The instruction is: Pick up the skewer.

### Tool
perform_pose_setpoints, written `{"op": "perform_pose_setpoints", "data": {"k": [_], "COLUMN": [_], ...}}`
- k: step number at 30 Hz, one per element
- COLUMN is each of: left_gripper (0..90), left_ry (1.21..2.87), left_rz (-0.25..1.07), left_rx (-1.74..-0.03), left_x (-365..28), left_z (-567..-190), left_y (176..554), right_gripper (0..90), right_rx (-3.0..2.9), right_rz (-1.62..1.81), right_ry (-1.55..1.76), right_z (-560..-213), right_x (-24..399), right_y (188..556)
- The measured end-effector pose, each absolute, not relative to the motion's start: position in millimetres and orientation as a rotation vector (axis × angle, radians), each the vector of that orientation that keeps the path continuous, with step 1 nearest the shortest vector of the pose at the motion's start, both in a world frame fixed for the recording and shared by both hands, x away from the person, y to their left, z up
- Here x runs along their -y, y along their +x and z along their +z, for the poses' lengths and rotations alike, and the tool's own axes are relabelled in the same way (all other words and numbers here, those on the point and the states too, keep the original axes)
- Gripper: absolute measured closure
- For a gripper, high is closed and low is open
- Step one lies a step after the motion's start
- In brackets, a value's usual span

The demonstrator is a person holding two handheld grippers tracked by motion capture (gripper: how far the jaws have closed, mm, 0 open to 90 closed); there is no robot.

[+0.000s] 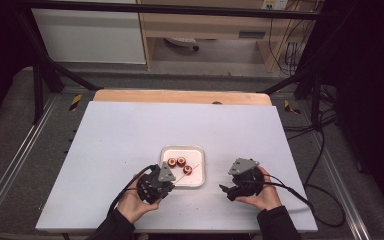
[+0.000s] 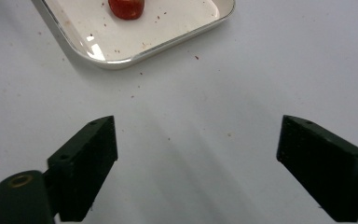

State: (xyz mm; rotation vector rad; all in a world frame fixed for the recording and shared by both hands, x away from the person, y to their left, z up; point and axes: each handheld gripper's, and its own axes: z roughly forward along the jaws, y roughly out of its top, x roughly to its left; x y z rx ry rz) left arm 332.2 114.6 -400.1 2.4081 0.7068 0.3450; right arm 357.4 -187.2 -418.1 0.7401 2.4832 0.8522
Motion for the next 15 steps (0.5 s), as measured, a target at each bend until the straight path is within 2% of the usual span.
{"op": "perform_pose_setpoints", "data": {"k": [6,15], "left_gripper": [88.3,88.3], "left_ry": [2.282,2.182], "left_rz": [0.379,0.385], "left_rx": [-0.791,-0.834], "left_x": [-145,-172], "left_z": [-407,-415], "left_y": [322,317], "right_gripper": [6.3,4.1], "right_rx": [-2.491,-2.543], "right_rz": [1.023,0.989], "right_ry": [0.888,0.904], "right_z": [-412,-403], "right_x": [186,164], "right_y": [363,376]}}
